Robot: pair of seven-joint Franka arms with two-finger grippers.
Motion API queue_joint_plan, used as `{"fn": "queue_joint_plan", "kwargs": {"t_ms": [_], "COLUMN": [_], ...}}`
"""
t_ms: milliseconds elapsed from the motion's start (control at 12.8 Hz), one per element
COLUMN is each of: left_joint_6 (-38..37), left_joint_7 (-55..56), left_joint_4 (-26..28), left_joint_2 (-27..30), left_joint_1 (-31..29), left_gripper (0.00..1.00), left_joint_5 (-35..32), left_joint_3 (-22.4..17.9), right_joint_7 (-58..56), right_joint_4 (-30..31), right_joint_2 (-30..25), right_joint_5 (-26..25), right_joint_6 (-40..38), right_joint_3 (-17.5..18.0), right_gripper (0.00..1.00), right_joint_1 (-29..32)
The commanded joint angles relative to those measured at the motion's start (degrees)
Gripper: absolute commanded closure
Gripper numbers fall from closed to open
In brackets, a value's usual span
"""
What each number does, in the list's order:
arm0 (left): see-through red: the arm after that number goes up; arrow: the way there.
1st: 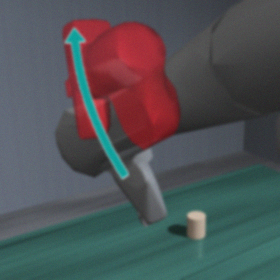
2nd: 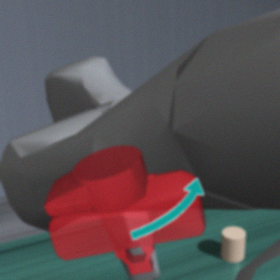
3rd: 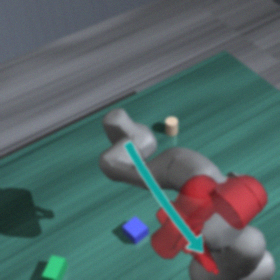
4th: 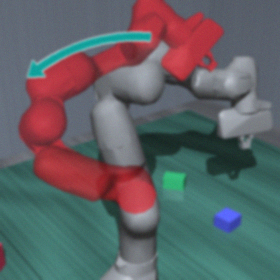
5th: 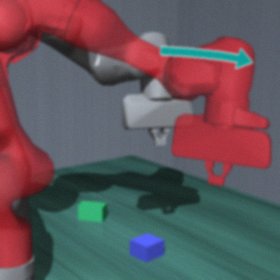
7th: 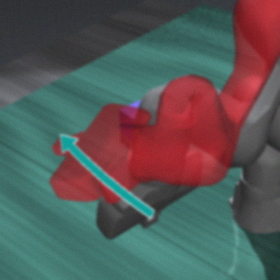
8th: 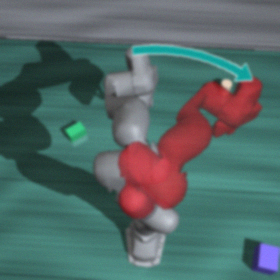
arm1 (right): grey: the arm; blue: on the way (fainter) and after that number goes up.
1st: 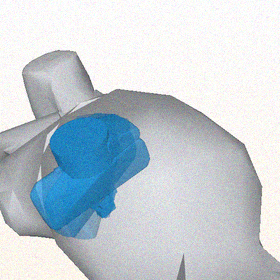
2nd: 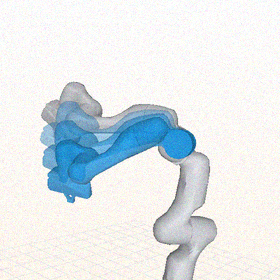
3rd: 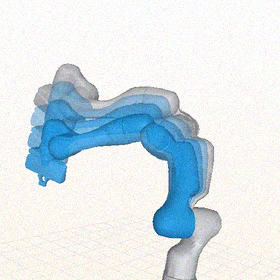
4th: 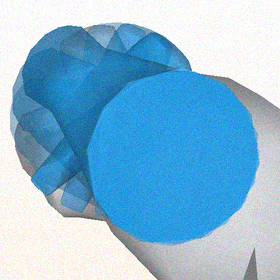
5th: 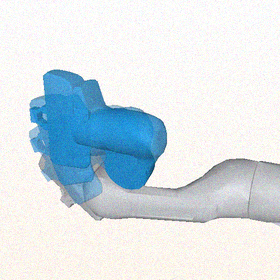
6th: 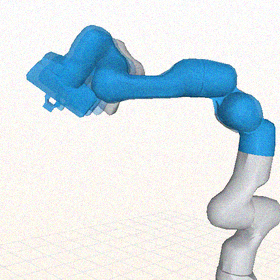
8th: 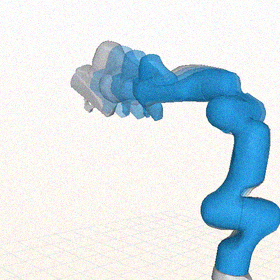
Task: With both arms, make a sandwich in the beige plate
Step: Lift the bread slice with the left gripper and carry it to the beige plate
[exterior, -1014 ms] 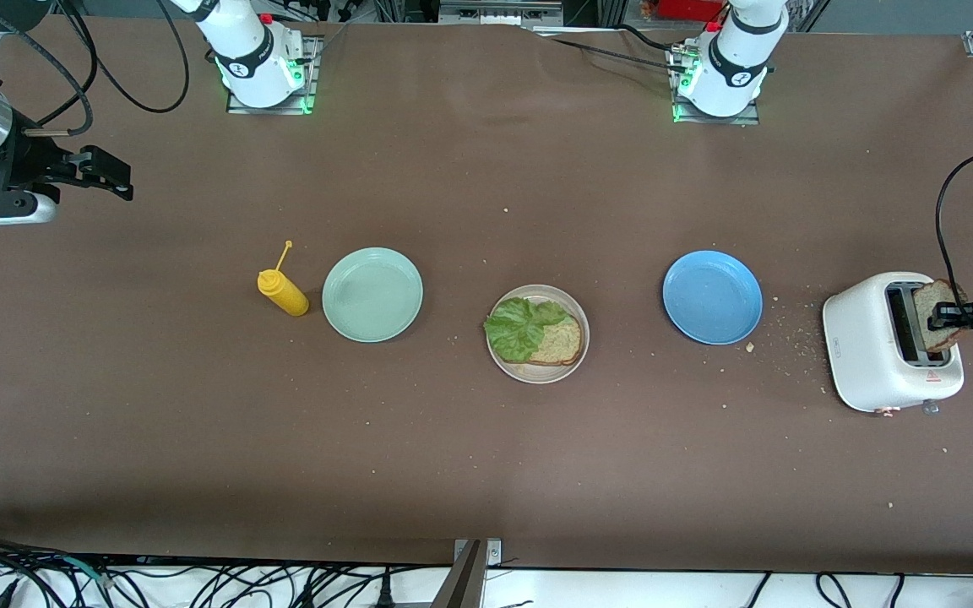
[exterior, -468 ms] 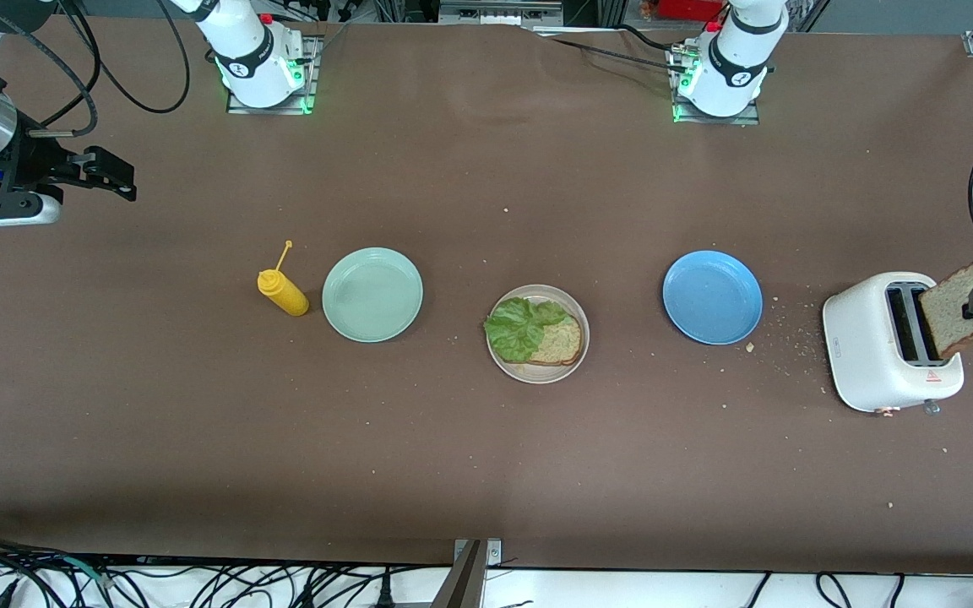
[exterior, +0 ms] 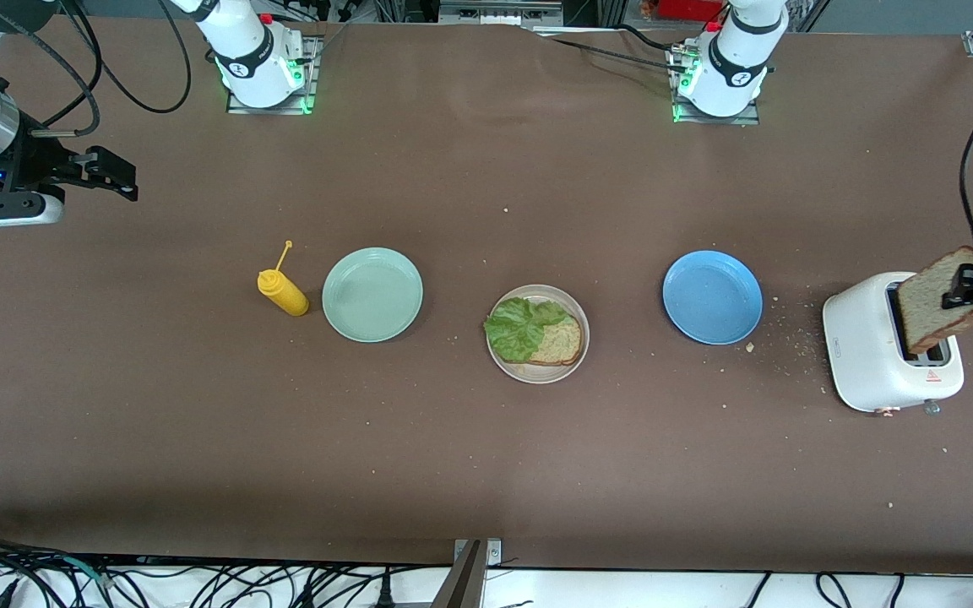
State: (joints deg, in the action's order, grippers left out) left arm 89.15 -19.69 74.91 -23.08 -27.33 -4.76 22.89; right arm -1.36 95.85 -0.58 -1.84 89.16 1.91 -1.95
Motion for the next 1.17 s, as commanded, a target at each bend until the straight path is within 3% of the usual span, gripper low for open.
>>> {"fn": "queue_joint_plan", "kwargs": {"t_ms": [0, 468, 780, 1092], "left_joint_6": [-1.4, -0.6, 4.6, 11.9], "left_joint_7": [5.5, 22.2, 22.5, 21.8], "left_joint_4": [-0.6, -0.4, -0.3, -0.3], "left_joint_2": [-0.7, -6.5, -11.6, -16.6], "left_joint_1": [0.5, 10.4, 11.3, 13.6], "left_gripper": [1.00, 1.00, 1.00, 1.00], "left_joint_5": [4.7, 20.9, 32.6, 38.1], "left_joint_3": [4.1, 4.4, 4.4, 4.4], "right_joint_7": [-0.1, -0.1, -0.1, -0.1], "right_joint_4": [-0.3, -0.3, -0.2, -0.2], "right_joint_2": [0.0, 0.0, 0.0, 0.0], "right_joint_5": [0.9, 1.0, 0.9, 0.9], "right_joint_6": [0.1, 0.3, 0.3, 0.3], "right_joint_3": [-0.2, -0.2, -0.2, -0.2], "right_gripper": [0.00, 0.00, 0.00, 0.00], "right_joint_1": [-0.2, -0.2, -0.2, -0.2]}}
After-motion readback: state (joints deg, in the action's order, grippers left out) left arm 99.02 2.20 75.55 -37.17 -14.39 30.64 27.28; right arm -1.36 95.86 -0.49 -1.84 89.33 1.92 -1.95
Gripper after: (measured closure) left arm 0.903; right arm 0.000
